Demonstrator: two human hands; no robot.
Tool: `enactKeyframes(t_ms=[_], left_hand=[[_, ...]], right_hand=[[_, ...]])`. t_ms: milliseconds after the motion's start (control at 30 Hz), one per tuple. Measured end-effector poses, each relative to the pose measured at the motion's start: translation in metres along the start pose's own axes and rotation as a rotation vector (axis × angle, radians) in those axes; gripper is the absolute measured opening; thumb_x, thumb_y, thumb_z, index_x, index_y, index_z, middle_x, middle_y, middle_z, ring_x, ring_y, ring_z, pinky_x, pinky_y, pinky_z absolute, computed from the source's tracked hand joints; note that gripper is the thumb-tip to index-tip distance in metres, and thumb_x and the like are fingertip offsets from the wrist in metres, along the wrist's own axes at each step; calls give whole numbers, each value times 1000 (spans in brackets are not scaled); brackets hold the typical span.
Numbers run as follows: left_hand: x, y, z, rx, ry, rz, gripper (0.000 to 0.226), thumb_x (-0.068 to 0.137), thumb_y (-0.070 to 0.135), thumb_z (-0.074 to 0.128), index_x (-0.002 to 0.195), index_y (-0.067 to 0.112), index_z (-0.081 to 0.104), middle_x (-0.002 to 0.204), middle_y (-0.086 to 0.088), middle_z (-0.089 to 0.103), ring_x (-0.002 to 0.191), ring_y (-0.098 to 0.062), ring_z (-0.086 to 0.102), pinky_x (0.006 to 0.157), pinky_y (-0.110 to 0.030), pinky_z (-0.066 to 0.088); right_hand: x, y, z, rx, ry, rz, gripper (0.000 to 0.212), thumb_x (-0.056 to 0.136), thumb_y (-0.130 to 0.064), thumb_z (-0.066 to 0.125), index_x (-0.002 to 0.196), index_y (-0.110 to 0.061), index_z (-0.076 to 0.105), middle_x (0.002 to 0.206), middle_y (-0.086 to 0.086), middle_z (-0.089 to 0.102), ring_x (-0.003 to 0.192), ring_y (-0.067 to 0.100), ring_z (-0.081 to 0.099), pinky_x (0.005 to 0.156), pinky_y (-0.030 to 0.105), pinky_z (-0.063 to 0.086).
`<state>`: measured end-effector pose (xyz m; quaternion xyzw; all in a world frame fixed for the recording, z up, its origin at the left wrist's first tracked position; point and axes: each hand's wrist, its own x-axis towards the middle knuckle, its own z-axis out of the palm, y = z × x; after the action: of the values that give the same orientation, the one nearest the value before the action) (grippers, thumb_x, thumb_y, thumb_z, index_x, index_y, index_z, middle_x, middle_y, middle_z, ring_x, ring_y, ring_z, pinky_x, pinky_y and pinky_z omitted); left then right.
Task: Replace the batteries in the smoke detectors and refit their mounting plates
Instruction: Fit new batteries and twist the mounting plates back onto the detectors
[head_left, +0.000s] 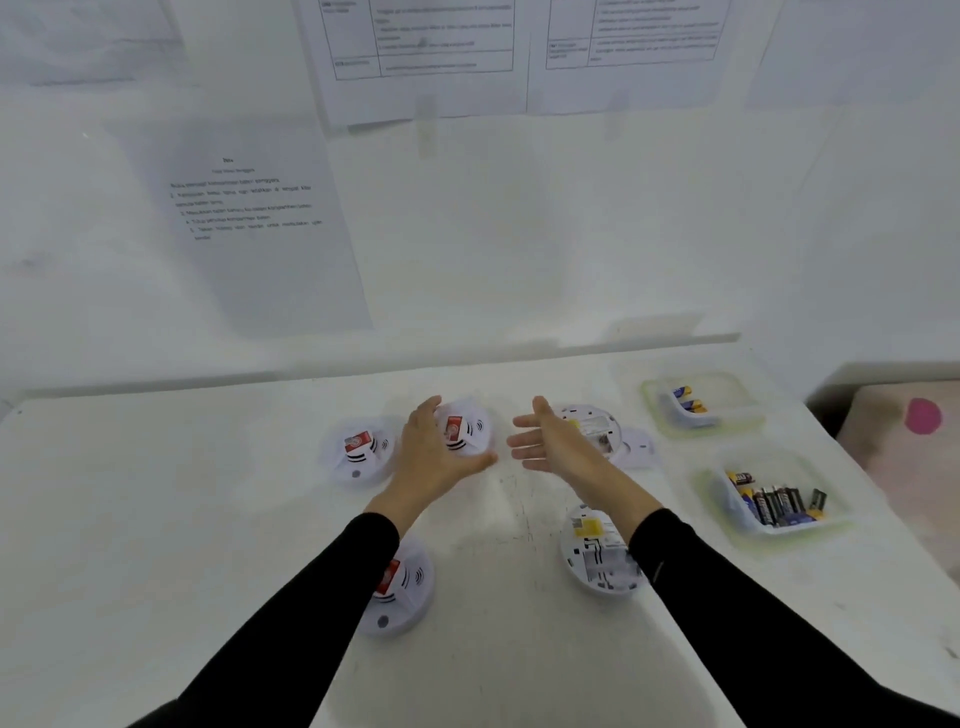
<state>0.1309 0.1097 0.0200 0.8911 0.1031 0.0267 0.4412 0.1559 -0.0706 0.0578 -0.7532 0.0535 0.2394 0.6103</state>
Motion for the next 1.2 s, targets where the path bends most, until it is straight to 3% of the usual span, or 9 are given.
enactKeyframes(t_ms=[267, 400, 500, 633, 733, 967, 1033, 1100, 1200], left_hand=[[7, -5, 21, 24, -11, -4, 120, 61, 44, 92, 151, 7, 22, 147, -11, 37, 135, -27, 32, 109, -33, 28], [4, -8, 15, -20, -138, -19, 128, 61, 40, 93, 155, 10, 11, 155, -8, 25, 144, -26, 22, 116, -37, 23], [4, -18, 7, -51, -174, 22, 118, 61, 33, 92, 150, 3, 21, 147, -1, 35, 141, -19, 29, 119, -38, 24], [1, -21, 6, -68, -142, 1, 109, 68, 10, 90, 151, 0, 20, 132, 8, 33, 127, -6, 30, 108, -18, 22], [2, -21, 10, -99, -91, -26, 118, 62, 21, 94, 152, 4, 21, 151, -3, 37, 141, -19, 34, 107, -22, 25], [2, -21, 16, 8, -35, -6, 122, 58, 42, 94, 153, 9, 23, 154, -7, 35, 144, -26, 29, 114, -34, 23], [-1, -9, 17, 42, 52, 66, 110, 64, 45, 90, 150, 13, 29, 154, -1, 32, 146, -21, 21, 115, -33, 18], [-8, 11, 23, -15, 144, 165, 80, 78, 42, 80, 143, 18, 40, 147, 9, 34, 141, -11, 21, 112, -26, 19], [-16, 45, 48, -202, 75, 146, 43, 97, 31, 61, 136, 17, 49, 138, 5, 50, 128, -14, 46, 100, -22, 36]], right_hand=[[2, 12, 5, 147, 9, 59, 65, 99, -60, 19, 134, -16, 50, 126, 14, 60, 110, 27, 60, 104, 43, 45], [5, 12, 9, 208, -6, 55, 64, 98, -61, 19, 134, -16, 50, 127, 14, 61, 111, 27, 61, 103, 44, 46], [7, 11, 12, 225, -6, 50, 63, 99, -60, 19, 133, -16, 50, 129, 14, 60, 113, 26, 61, 104, 44, 45], [9, 11, 14, 230, -15, 56, 62, 99, -59, 20, 133, -16, 50, 133, 14, 57, 118, 27, 57, 106, 45, 43], [9, 8, 16, 218, -20, 48, 59, 100, -57, 21, 133, -18, 50, 136, 11, 55, 119, 25, 55, 107, 44, 42], [8, 4, 6, 160, -38, -19, 54, 103, -50, 22, 131, -15, 53, 137, 10, 54, 119, 25, 56, 107, 40, 42], [3, 1, -7, 182, 45, -115, 48, 104, -44, 25, 123, -15, 59, 131, 9, 59, 114, 22, 59, 105, 38, 44], [-1, 2, -26, 190, 173, -207, 41, 105, -41, 29, 114, -20, 63, 125, 1, 63, 116, 16, 58, 106, 35, 42], [-8, 11, -58, 183, 325, -265, 32, 104, -33, 34, 111, -27, 64, 128, -9, 55, 123, 10, 46, 100, 27, 32]])
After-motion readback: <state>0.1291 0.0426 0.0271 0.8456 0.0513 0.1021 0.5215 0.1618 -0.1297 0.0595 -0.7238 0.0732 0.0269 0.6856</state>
